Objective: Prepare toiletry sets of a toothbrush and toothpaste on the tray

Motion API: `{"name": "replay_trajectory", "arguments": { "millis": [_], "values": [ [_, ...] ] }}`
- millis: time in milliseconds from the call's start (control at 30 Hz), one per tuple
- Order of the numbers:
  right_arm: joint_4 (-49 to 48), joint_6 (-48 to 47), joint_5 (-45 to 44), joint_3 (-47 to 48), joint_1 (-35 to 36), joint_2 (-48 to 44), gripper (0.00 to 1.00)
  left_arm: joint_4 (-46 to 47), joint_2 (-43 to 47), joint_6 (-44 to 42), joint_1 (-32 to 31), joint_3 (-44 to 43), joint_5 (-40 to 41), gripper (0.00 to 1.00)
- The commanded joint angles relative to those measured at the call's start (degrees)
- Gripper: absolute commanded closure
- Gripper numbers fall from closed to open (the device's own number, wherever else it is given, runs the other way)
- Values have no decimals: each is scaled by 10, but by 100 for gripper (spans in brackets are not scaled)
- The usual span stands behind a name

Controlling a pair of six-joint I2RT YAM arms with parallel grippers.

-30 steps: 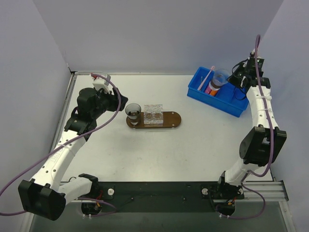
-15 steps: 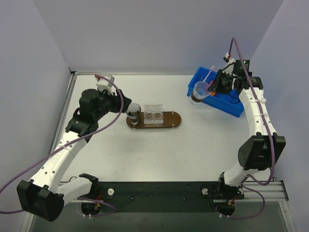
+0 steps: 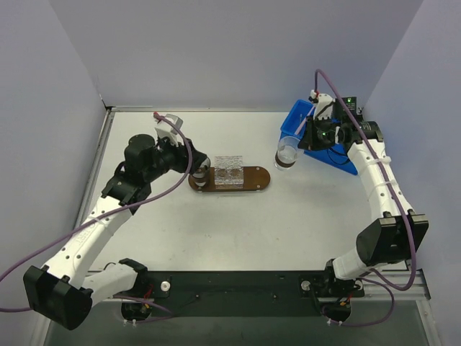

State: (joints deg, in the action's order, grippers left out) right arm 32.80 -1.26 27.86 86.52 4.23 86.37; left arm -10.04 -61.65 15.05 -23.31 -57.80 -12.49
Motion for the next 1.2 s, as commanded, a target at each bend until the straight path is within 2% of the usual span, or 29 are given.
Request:
{"name": "replay_trajectory", "arguments": {
  "millis": [0,300,567,833,1167],
  "values": [
    [-11,-53,5,-6,44,-32,100,20,-16,-10,-43,-35,-50,30],
    [-12,-72,-32,-37,136,-35,100,12,-137,65,-138,-111,-104,30],
    [-15,-76,-76,-62,206,-42,100,-39,-199,55,-196,-143,-41,29],
    [-15,-79,-83,-76,236,-73,100,-81,-216,20,-225,-159,77,29],
    [-15,-77,-95,-102,265,-94,100,-45,-231,48,-228,-148,41,30]
  ]
}}
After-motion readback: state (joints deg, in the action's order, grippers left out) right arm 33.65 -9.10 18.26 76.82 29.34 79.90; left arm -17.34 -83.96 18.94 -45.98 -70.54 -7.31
